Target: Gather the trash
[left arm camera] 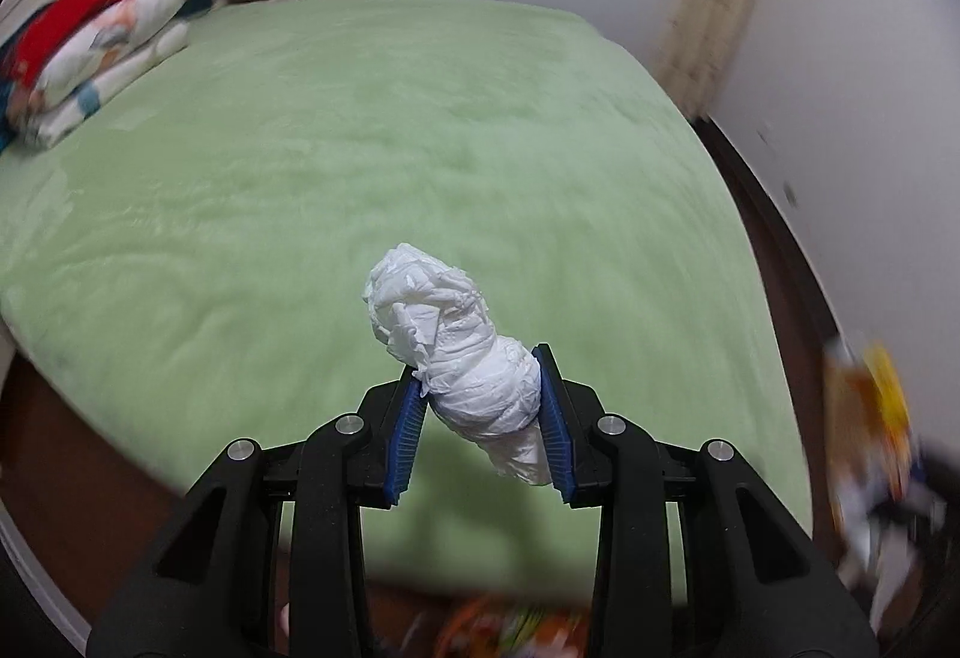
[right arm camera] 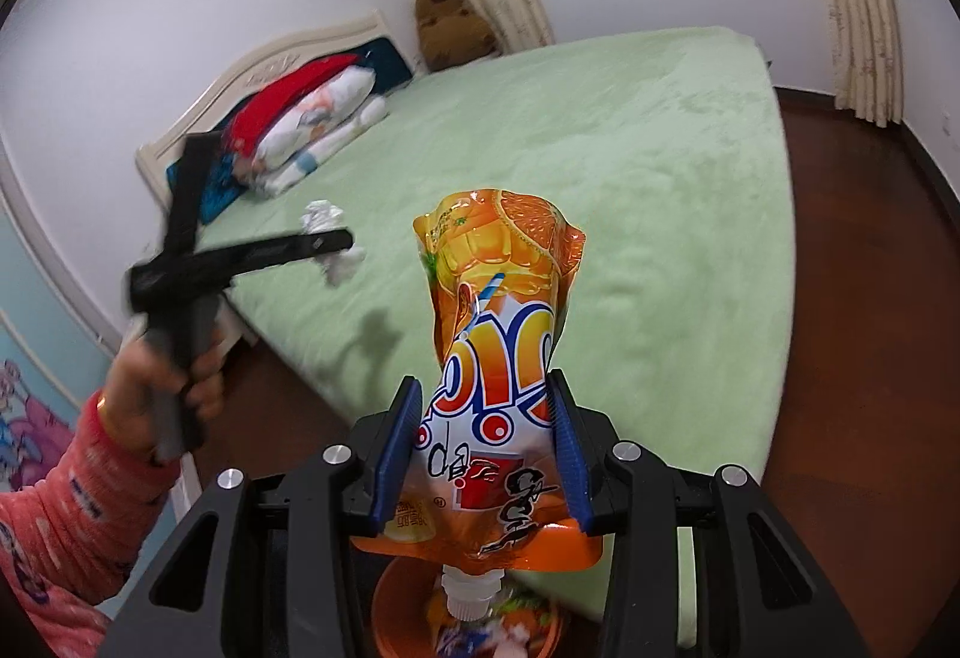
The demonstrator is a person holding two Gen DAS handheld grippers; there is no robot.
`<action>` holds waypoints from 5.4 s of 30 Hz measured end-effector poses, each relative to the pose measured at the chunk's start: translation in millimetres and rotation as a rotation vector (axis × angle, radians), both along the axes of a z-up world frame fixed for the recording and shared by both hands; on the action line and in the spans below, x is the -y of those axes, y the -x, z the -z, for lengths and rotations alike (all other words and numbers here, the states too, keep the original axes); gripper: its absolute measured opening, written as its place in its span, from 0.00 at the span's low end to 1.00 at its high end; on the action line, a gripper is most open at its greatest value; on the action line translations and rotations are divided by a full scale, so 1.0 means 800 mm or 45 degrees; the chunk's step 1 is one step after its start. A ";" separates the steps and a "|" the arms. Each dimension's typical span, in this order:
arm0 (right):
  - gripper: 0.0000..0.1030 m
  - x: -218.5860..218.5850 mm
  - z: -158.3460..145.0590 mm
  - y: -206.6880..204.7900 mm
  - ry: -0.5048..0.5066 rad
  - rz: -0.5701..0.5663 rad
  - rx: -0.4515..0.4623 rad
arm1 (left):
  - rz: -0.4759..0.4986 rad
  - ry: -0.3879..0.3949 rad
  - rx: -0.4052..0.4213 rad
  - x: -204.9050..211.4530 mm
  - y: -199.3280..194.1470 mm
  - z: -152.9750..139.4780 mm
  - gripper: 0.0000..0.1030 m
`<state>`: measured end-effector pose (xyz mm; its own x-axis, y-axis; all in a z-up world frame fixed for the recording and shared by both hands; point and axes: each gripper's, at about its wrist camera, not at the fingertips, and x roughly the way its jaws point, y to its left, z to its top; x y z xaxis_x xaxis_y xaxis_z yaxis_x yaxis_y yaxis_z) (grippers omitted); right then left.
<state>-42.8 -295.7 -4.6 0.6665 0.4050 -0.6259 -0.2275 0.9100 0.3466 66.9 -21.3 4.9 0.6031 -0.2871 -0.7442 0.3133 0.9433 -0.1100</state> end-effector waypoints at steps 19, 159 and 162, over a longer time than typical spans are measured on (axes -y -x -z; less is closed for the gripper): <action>0.41 -0.080 0.176 0.108 0.120 -0.092 -0.478 | 0.119 -0.075 -0.605 0.009 0.189 0.251 0.34; 0.91 -0.074 -0.078 0.063 0.172 0.240 0.432 | -0.211 0.039 0.423 -0.016 0.156 -0.073 0.89; 0.91 -0.074 -0.079 0.063 0.174 0.240 0.432 | -0.219 0.037 0.415 -0.018 0.154 -0.072 0.89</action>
